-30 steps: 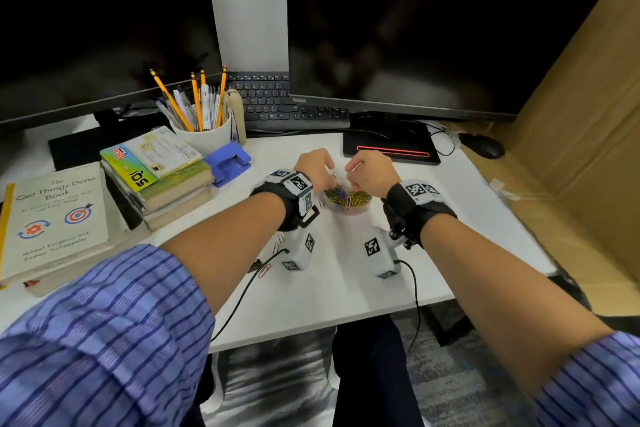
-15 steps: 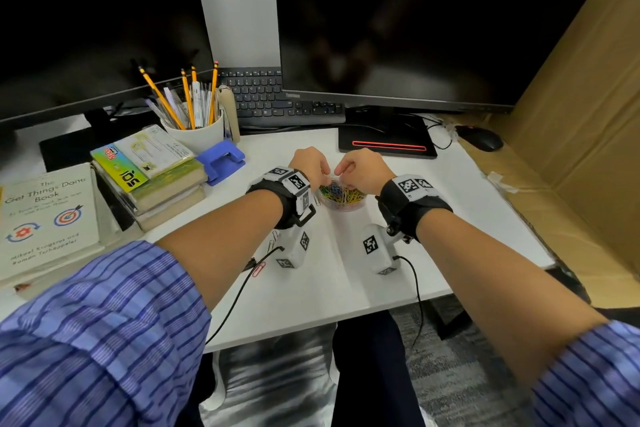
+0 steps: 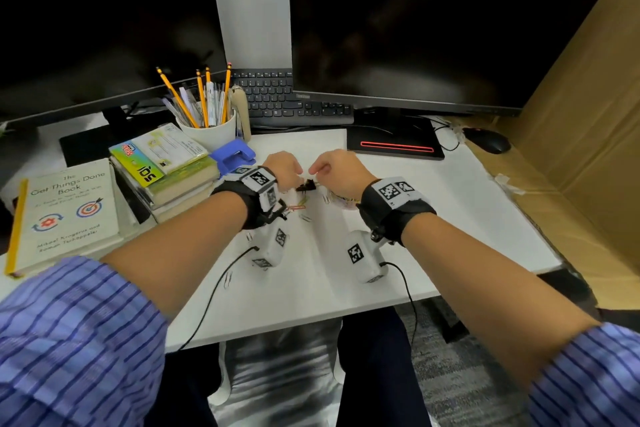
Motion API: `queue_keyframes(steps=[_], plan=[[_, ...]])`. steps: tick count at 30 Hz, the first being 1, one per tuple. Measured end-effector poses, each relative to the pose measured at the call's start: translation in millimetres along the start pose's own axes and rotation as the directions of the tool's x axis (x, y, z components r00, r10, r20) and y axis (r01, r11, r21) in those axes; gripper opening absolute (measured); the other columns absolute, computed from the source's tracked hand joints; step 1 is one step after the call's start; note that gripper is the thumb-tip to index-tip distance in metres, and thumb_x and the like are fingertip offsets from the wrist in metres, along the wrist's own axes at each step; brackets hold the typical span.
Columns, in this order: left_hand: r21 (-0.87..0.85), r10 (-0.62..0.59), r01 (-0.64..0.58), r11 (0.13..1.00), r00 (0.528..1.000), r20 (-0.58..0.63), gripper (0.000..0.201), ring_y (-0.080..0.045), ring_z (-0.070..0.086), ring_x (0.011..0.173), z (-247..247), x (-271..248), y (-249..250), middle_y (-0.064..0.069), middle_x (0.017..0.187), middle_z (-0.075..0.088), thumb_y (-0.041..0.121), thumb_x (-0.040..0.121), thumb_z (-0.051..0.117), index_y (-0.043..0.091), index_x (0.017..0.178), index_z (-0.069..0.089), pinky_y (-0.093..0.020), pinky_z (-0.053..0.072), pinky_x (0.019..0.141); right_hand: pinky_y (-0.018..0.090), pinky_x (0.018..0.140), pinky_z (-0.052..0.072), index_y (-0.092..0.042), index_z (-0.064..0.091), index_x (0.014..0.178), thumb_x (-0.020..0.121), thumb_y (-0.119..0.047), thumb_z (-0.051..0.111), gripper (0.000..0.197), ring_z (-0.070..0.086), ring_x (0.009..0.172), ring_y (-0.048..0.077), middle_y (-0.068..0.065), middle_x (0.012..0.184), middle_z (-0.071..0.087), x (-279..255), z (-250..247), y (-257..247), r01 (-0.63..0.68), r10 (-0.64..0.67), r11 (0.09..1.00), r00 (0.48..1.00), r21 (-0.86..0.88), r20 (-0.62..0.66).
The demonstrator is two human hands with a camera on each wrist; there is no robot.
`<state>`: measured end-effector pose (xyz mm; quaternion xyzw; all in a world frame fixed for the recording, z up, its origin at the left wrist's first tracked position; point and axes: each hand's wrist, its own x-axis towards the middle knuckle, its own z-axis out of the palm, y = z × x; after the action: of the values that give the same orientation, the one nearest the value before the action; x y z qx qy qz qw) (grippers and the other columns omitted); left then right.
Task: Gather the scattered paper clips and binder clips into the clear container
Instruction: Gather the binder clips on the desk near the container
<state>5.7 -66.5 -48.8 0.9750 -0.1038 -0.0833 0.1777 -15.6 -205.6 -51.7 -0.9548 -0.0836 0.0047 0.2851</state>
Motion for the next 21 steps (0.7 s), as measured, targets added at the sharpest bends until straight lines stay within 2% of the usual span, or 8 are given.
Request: queue_keyframes(steps=[2,5,7,11,13,16,18,21], plan=[[0.090,-0.082,0.080,0.993,0.996,0.024,0.037,-0.028,0.051,0.126,-6.4,-7.1,-22.2,-0.012,0.136,0.054,0.006,0.092,0.053,0.005,0.128,0.057,-0.033,0.042,0.103,0.029,0.097,0.044,-0.011,0.066,0.119,0.090,-0.003,0.046,0.036,0.056,0.117,0.025,0.008,0.128,0.061,-1.5,13.4,-12.9,0.055,-0.029,0.984,0.988,-0.172,0.154],[0.133,-0.156,0.145,0.980,0.985,0.068,0.042,-0.029,0.044,0.132,-12.1,-19.6,-49.3,-0.015,0.143,0.045,0.001,0.094,0.047,0.005,0.136,0.049,-0.034,0.039,0.107,0.032,0.105,0.038,-0.009,0.051,0.136,0.091,-0.004,0.047,0.045,0.046,0.130,0.028,0.009,0.140,0.049,-4.2,29.9,-19.7,0.058,0.057,0.940,0.944,-0.335,0.325],[0.145,-0.157,0.141,0.979,0.982,0.103,0.045,-0.027,0.042,0.134,-11.6,-28.9,-60.6,-0.012,0.145,0.044,0.002,0.093,0.047,0.007,0.138,0.046,-0.032,0.036,0.108,0.033,0.107,0.039,-0.004,0.048,0.136,0.091,-0.003,0.047,0.045,0.045,0.130,0.029,0.014,0.140,0.047,-6.1,36.2,-21.6,0.074,0.059,0.920,0.945,-0.385,0.323],[0.142,-0.103,0.091,0.986,0.991,0.084,0.047,-0.025,0.045,0.131,-2.8,-36.5,-67.6,-0.009,0.140,0.047,0.011,0.090,0.056,0.010,0.136,0.048,-0.030,0.038,0.104,0.033,0.104,0.043,-0.002,0.058,0.127,0.088,0.000,0.051,0.040,0.051,0.123,0.028,0.013,0.133,0.054,-7.6,39.5,-25.8,0.124,-0.005,0.917,0.954,-0.380,0.300],[0.134,-0.095,0.084,0.987,0.992,0.078,0.042,-0.025,0.050,0.124,2.0,-35.8,-66.8,-0.009,0.134,0.052,0.011,0.088,0.059,0.008,0.130,0.052,-0.030,0.042,0.098,0.029,0.103,0.044,-0.007,0.062,0.126,0.086,0.000,0.054,0.041,0.053,0.122,0.024,0.009,0.132,0.057,-9.0,37.9,-25.6,0.142,-0.039,0.932,0.954,-0.332,0.299],[0.106,-0.078,0.069,0.992,0.993,0.087,0.026,-0.024,0.055,0.111,4.8,-37.1,-63.5,-0.010,0.118,0.059,0.014,0.087,0.061,0.006,0.111,0.062,-0.029,0.044,0.092,0.025,0.099,0.045,-0.013,0.066,0.122,0.082,-0.006,0.063,0.040,0.056,0.119,0.019,0.003,0.128,0.061,-11.8,35.0,-22.2,0.132,-0.057,0.958,0.957,-0.254,0.284],[0.082,-0.083,0.075,0.994,0.992,0.099,0.028,-0.026,0.056,0.115,6.3,-34.4,-62.4,-0.010,0.123,0.061,0.015,0.089,0.057,0.004,0.114,0.065,-0.030,0.045,0.097,0.022,0.092,0.046,-0.014,0.071,0.114,0.081,-0.008,0.065,0.034,0.059,0.113,0.018,0.001,0.121,0.065,-11.9,35.8,-20.9,0.137,-0.075,0.961,0.965,-0.242,0.251],[0.074,-0.096,0.086,0.994,0.984,0.148,0.025,-0.023,0.057,0.105,6.0,-34.5,-55.7,-0.006,0.113,0.061,0.024,0.086,0.064,0.008,0.104,0.064,-0.029,0.045,0.088,0.019,0.083,0.046,-0.011,0.076,0.100,0.082,-0.006,0.065,0.022,0.064,0.102,0.019,0.003,0.108,0.071,-8.6,39.5,-24.0,0.133,-0.080,0.959,0.974,-0.250,0.212]])
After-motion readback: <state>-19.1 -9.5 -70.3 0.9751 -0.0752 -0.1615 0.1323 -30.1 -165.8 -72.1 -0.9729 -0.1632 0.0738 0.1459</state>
